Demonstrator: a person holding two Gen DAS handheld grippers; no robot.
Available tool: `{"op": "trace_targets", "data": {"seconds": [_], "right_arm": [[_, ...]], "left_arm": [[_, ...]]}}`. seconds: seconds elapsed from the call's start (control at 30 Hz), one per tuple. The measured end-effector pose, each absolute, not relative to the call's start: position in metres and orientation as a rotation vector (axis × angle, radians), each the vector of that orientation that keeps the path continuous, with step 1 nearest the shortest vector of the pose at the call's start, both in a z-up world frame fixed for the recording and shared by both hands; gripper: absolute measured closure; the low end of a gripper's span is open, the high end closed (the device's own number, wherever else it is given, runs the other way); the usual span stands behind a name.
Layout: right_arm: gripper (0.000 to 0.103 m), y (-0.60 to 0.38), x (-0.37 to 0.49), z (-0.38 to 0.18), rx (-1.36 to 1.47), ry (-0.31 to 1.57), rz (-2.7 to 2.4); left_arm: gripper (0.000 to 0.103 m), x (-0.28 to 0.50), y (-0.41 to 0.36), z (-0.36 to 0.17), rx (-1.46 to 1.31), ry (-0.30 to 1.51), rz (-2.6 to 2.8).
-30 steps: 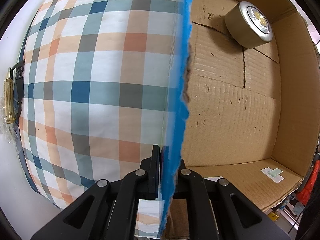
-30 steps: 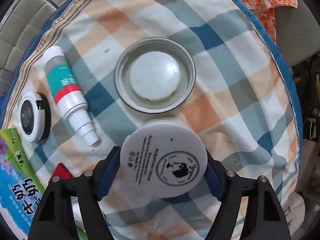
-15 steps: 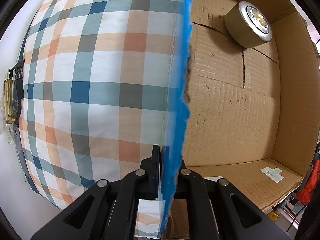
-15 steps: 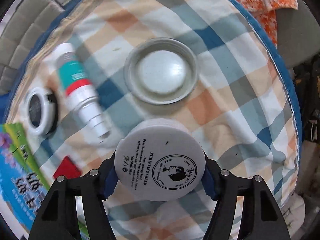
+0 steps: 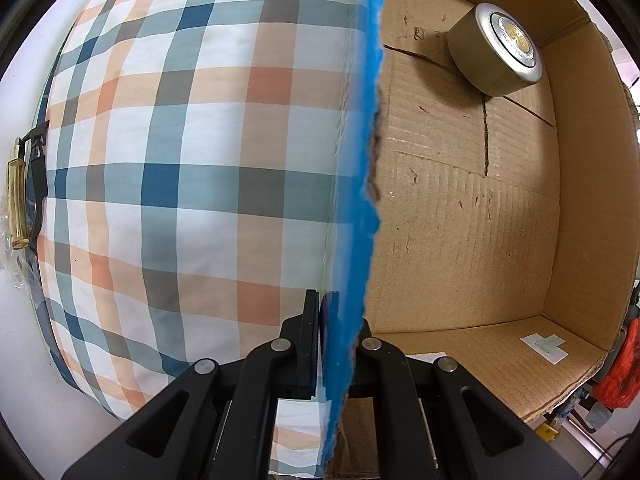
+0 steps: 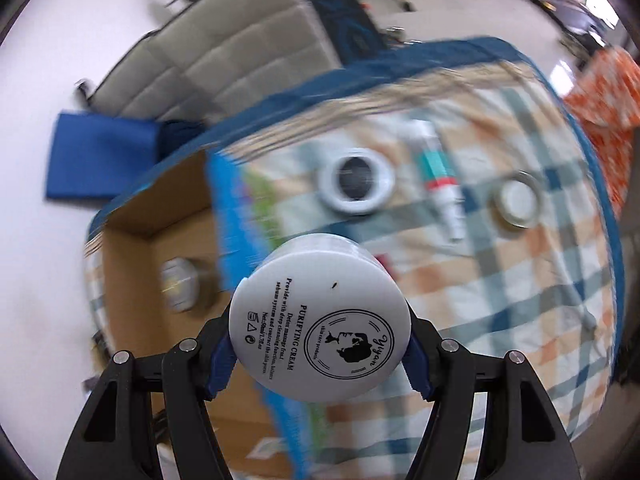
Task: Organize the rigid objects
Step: 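Place the white cream jar beside the silver tin with the right gripper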
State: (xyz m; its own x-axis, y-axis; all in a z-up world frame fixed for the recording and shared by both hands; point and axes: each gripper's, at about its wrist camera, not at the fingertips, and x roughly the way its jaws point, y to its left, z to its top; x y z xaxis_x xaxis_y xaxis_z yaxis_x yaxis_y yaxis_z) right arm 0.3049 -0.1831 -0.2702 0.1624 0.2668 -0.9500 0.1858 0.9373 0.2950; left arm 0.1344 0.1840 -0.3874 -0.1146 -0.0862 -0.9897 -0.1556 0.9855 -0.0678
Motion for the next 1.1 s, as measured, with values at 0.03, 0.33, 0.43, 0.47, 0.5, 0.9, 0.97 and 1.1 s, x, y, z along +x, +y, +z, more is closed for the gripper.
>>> {"op": "trace_targets", "data": {"seconds": [0.03,0.33,0.43,0.47,0.5,0.9,0.97,1.1], "right_arm": [[0.032,-0.167,0.306,-0.265,0.376,1.421,0.099],[0.032,-0.074,0.314,-0.261,0.288,1.445,0.191],[0.032,-0.056,0.318,-0.268,0.268,1.46,0.197],[0.032,-0.052,0.319,-0.271,0.261,1.465,0.193],[0.032,-0.048,0.32,-0.274,0.252,1.469,0.19],[0.032,-0.022,0.349,-0.335,0.153,1.566,0.077],[0.032,-0.02,0.353,-0.345,0.144,1.584,0.061],[0.032,-0.018,0.358,-0.357,0.12,1.599,0.027]], "left_arm": [[0.099,0.134,0.184,-0.387,-0.184,1.687,0.061],[0.099,0.134,0.183,-0.386,-0.186,1.684,0.059],[0.099,0.134,0.182,-0.386,-0.185,1.684,0.06],[0.099,0.134,0.182,-0.386,-0.187,1.684,0.06],[0.099,0.134,0.182,-0.387,-0.188,1.684,0.059],[0.099,0.135,0.183,-0.387,-0.189,1.686,0.052],[0.099,0.135,0.184,-0.387,-0.19,1.686,0.052],[0.099,0.135,0.184,-0.387,-0.187,1.687,0.049]]}}
